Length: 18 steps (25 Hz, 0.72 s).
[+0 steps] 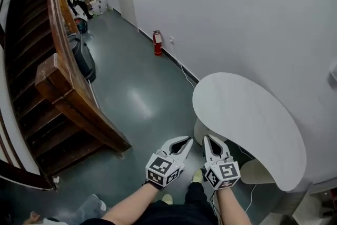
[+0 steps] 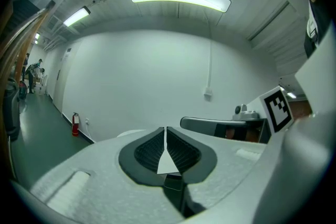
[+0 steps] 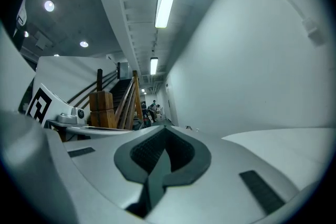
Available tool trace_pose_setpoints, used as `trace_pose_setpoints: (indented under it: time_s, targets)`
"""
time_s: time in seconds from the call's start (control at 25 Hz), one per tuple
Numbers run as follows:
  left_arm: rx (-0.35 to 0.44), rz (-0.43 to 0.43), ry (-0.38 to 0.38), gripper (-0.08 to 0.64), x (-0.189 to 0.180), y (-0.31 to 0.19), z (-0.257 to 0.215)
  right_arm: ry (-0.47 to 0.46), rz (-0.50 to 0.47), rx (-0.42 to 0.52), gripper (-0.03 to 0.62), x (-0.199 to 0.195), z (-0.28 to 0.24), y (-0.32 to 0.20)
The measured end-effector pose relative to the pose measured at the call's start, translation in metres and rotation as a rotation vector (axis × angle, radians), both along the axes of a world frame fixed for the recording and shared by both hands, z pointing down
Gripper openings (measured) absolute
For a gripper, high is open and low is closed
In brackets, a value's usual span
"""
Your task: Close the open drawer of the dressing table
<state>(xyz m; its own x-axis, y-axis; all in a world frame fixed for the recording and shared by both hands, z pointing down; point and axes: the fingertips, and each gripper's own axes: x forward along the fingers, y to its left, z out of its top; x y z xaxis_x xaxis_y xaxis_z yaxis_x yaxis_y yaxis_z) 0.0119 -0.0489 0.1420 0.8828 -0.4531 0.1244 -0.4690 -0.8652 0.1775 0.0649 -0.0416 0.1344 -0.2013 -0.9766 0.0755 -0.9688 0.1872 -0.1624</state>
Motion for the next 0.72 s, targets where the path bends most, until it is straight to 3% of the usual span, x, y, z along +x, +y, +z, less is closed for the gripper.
trace_pose_setpoints:
  time_s: [0.4, 0.72]
  targets:
    - [0.091, -0.01, 0.062, 0.023, -0.006, 0.019, -0.066, 0.025, -0.033, 0.073, 0.014, -0.013, -0.058, 0.023]
    - [0.091, -0.031, 0.065, 0.023, -0.013, 0.017, -0.075, 0.027, -0.046, 0.074, 0.014, -0.021, -0.066, 0.021]
